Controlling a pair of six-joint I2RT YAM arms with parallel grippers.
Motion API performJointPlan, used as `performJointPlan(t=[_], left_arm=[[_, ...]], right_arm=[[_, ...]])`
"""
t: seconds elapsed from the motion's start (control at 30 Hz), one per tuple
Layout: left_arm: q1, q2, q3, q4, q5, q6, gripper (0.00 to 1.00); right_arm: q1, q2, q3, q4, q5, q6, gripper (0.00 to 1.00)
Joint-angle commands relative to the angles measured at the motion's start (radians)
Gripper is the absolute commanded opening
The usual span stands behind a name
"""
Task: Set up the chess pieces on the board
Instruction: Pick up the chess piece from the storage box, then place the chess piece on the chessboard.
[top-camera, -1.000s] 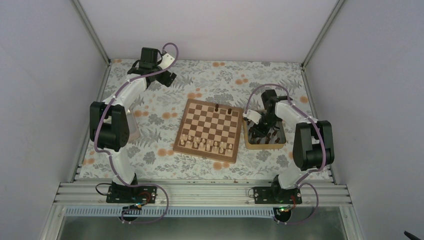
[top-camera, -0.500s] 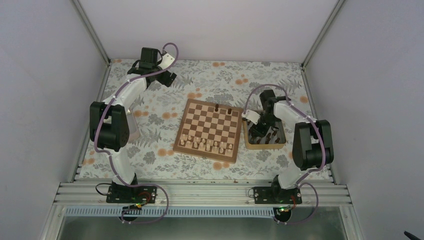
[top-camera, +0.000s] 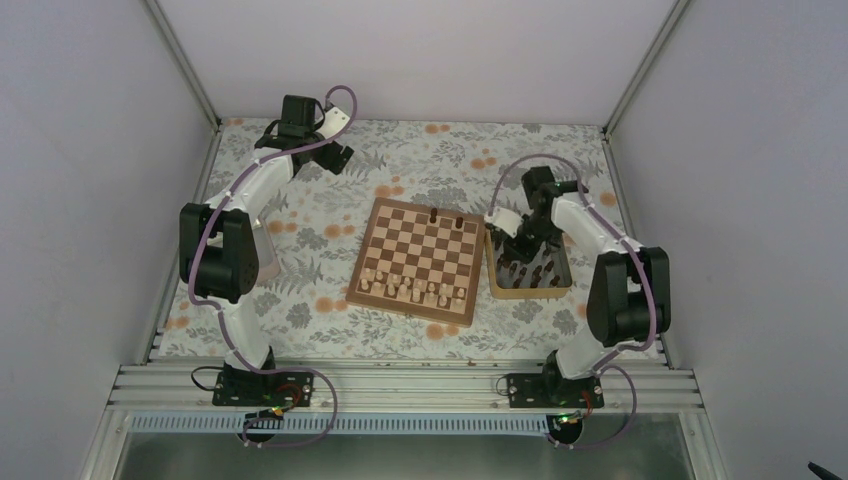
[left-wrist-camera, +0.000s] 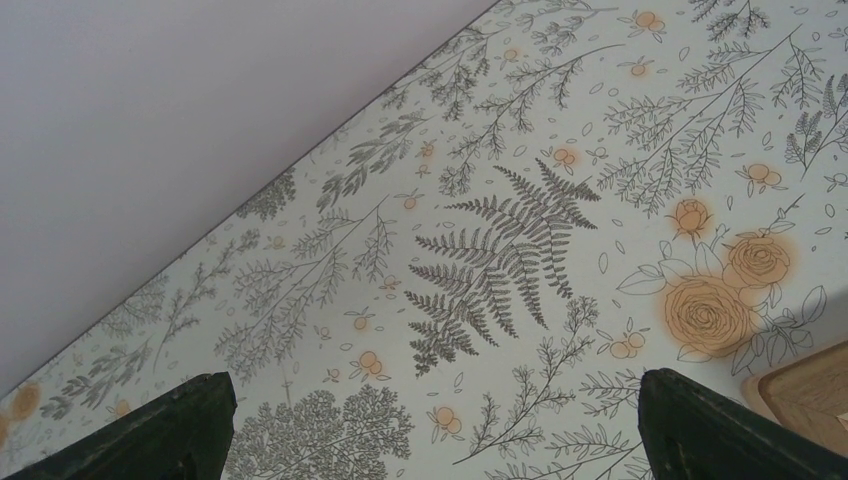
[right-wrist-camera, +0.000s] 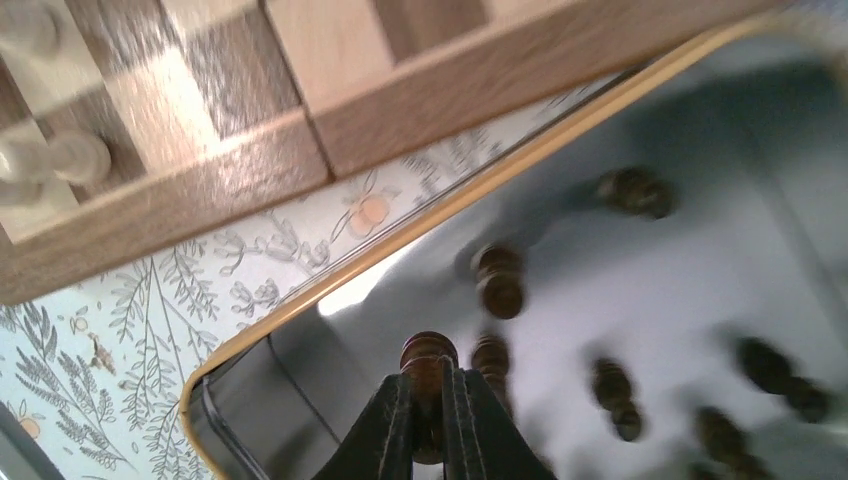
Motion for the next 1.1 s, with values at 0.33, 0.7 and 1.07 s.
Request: performJointPlan(t=[0.33, 0.7, 1.07], left_arm=[[-0.005, -0.009, 0.034, -0.021, 0.018, -0.007, 1.0], [-0.003, -0.03, 0.027, -0.013, -0.008, -0.002, 1.0], [-0.003, -0.056, 0.003, -0.002, 0.007, 0.001, 1.0]], right_arm=[[0.071, 0.241, 0.702, -0.184, 0.005, -0.088, 0.04], [0.304, 0.644, 1.234, -0.189, 0.051, -0.141, 0.04], [0.436, 0.765, 1.243, -0.115, 0.087, -0.173, 0.04]])
